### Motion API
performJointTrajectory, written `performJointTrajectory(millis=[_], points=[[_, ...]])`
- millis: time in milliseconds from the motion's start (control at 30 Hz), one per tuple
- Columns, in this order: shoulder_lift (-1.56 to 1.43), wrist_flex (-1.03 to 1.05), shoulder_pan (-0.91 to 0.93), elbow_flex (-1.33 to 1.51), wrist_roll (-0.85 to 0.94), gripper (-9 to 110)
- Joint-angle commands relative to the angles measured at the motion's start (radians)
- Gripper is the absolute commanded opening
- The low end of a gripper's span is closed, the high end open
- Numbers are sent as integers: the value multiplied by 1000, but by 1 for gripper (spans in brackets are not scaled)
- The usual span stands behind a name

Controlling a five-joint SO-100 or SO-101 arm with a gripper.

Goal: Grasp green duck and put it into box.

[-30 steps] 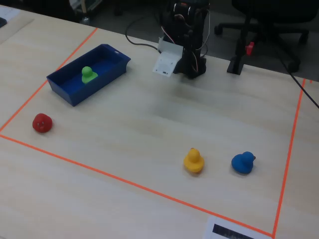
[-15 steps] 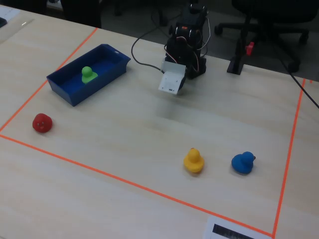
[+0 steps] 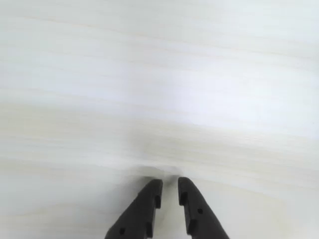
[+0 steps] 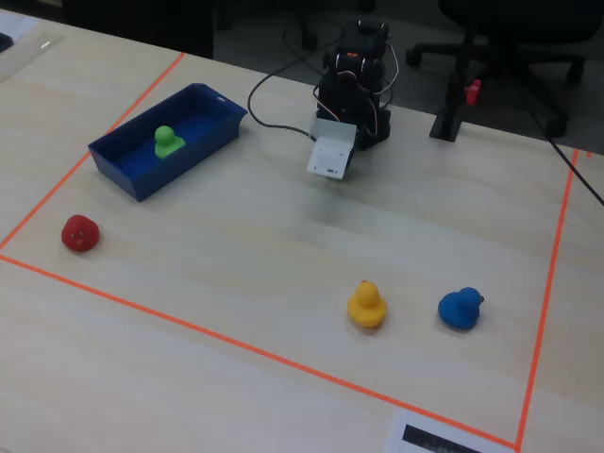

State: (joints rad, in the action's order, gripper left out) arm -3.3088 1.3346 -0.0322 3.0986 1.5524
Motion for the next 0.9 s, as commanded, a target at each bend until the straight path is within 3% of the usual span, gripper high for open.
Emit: performJointTrajectory(millis=[0,867], points=[[-2,11,-6,11,2,0],[-2,9,-8,12,2,2]])
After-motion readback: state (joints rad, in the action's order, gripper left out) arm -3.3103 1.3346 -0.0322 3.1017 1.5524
